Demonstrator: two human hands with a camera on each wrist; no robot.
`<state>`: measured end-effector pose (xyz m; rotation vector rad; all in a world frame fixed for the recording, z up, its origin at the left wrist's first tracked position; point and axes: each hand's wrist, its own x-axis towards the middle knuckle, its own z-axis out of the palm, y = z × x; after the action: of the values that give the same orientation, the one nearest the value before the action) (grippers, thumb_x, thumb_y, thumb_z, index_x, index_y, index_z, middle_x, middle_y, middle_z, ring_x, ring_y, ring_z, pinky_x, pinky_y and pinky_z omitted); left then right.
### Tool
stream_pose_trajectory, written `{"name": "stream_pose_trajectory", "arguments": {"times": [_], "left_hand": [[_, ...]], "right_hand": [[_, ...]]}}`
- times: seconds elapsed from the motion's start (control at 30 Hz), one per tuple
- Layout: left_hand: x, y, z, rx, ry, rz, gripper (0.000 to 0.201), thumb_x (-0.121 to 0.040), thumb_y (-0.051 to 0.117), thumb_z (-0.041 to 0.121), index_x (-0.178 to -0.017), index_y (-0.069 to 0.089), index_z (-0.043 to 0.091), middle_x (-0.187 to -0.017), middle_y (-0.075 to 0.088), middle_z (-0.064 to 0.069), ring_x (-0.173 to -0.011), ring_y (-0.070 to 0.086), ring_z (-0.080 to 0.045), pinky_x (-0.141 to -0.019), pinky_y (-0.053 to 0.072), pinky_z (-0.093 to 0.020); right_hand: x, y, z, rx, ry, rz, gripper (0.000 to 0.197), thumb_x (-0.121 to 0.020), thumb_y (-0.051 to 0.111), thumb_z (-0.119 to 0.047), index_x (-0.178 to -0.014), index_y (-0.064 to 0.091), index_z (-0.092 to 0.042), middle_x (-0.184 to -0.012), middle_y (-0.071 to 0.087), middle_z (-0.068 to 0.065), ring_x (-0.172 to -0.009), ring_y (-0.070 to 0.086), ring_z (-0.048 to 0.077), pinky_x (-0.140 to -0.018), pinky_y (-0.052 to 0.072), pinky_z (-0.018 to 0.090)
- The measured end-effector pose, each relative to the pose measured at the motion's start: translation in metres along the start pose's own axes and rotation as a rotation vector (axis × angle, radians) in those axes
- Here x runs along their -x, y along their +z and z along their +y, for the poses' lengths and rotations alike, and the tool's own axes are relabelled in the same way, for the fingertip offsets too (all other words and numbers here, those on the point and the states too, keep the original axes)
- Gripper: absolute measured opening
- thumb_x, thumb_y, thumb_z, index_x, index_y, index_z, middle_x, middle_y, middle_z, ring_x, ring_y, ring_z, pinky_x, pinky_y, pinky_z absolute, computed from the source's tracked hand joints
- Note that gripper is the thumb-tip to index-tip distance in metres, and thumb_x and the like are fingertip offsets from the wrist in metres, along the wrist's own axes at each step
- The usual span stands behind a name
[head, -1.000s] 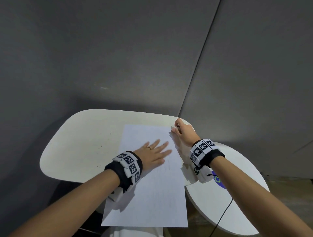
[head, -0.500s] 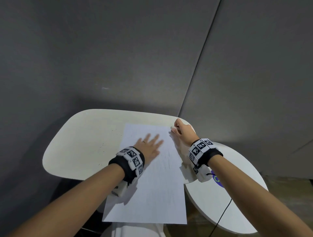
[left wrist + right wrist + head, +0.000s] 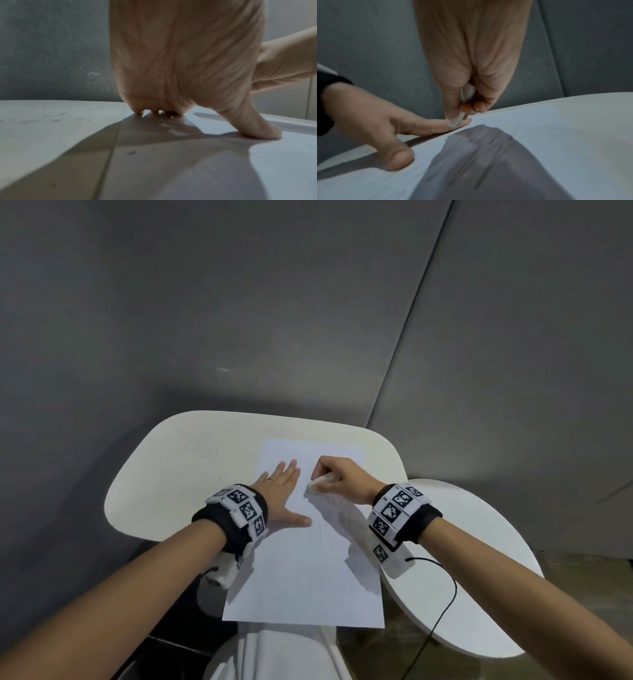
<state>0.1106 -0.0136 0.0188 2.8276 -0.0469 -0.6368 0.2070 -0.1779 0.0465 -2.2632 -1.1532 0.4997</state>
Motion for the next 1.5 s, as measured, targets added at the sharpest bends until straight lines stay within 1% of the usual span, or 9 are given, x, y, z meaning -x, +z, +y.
{"name": "stream_pose_trajectory", "arguments": {"times": [0.17,0.4,0.5,0.63,0.77,0.93,1.1,1.37,1.5], "left_hand": [[-0.006,0.0,-0.005,0.024,0.006,0.026,0.134,-0.058,0.041,0.089,-0.151,-0.017,0.012,-0.158,-0.025,-0.003,-0.146,-0.02,-0.021,-0.118,-0.006,-0.043],[-0.009,0.005,-0.008,0.102,0.029,0.106,0.145,-0.038,0.034,0.092,-0.154,-0.009,0.016,-0.16,-0.017,0.0,-0.148,-0.014,-0.021,-0.119,-0.003,-0.042],[-0.009,0.006,-0.009,0.124,0.031,0.115,0.145,-0.038,0.035,0.091,-0.154,-0.009,0.016,-0.16,-0.017,0.001,-0.147,-0.015,-0.02,-0.119,-0.005,-0.042],[-0.007,0.008,-0.008,0.124,0.035,0.13,0.137,-0.05,0.047,0.086,-0.154,-0.009,0.016,-0.16,-0.017,0.0,-0.147,-0.016,-0.019,-0.119,-0.005,-0.041],[-0.008,0.006,-0.008,0.135,0.035,0.118,0.144,-0.039,0.036,0.092,-0.154,-0.01,0.016,-0.16,-0.018,0.0,-0.147,-0.016,-0.02,-0.119,-0.005,-0.043],[-0.009,0.008,-0.007,0.135,0.044,0.132,0.142,-0.04,0.036,0.091,-0.154,-0.006,0.02,-0.161,-0.017,-0.001,-0.147,-0.016,-0.021,-0.119,-0.004,-0.044],[-0.012,0.007,-0.009,0.129,0.038,0.12,0.14,-0.041,0.039,0.092,-0.155,-0.006,0.024,-0.16,-0.018,0.0,-0.147,-0.017,-0.023,-0.117,-0.006,-0.045],[-0.005,0.004,-0.007,0.101,0.036,0.114,0.127,-0.054,0.048,0.083,-0.154,-0.004,0.025,-0.16,-0.017,-0.001,-0.147,-0.016,-0.023,-0.117,-0.006,-0.046],[-0.005,0.005,-0.008,0.089,0.043,0.122,0.124,-0.059,0.054,0.081,-0.154,-0.004,0.027,-0.16,-0.017,-0.001,-0.147,-0.016,-0.023,-0.117,-0.005,-0.046]], "right_hand": [[-0.018,0.009,-0.019,0.129,0.031,0.049,0.009,-0.084,0.06,-0.006,-0.091,0.059,0.0,-0.097,0.063,0.015,-0.083,0.053,0.021,-0.068,0.035,0.019],[-0.022,0.004,-0.025,0.256,0.055,-0.14,0.006,-0.08,0.062,-0.007,-0.082,0.058,-0.003,-0.099,0.067,0.014,-0.081,0.053,0.02,-0.06,0.035,0.019],[-0.024,0.006,-0.027,0.221,0.104,-0.051,0.009,-0.082,0.059,-0.008,-0.077,0.052,-0.011,-0.101,0.066,0.012,-0.089,0.057,0.022,-0.064,0.037,0.019],[-0.013,0.003,-0.032,0.25,0.076,-0.312,0.012,-0.081,0.066,-0.012,-0.077,0.054,-0.012,-0.074,0.055,-0.012,-0.068,0.05,0.01,-0.055,0.035,0.012],[-0.018,0.007,-0.028,0.145,0.063,-0.075,0.015,-0.078,0.065,-0.003,-0.08,0.051,-0.008,-0.097,0.068,0.014,-0.091,0.062,0.029,-0.074,0.049,0.031],[-0.012,0.005,-0.03,0.174,0.072,-0.274,0.019,-0.079,0.067,-0.009,-0.072,0.05,-0.014,-0.072,0.057,-0.013,-0.065,0.051,0.004,-0.056,0.037,0.014],[-0.018,0.008,-0.024,0.102,0.07,-0.051,0.018,-0.078,0.064,-0.003,-0.074,0.048,-0.011,-0.095,0.068,0.014,-0.086,0.063,0.027,-0.064,0.044,0.021],[-0.021,0.001,-0.019,0.162,0.08,-0.05,0.014,-0.077,0.065,-0.004,-0.078,0.051,-0.008,-0.087,0.066,0.006,-0.076,0.052,0.018,-0.057,0.035,0.017],[-0.012,0.001,-0.023,0.2,0.108,-0.292,0.022,-0.077,0.068,-0.013,-0.067,0.049,-0.015,-0.066,0.052,-0.01,-0.061,0.046,0.008,-0.054,0.035,0.017]]}}
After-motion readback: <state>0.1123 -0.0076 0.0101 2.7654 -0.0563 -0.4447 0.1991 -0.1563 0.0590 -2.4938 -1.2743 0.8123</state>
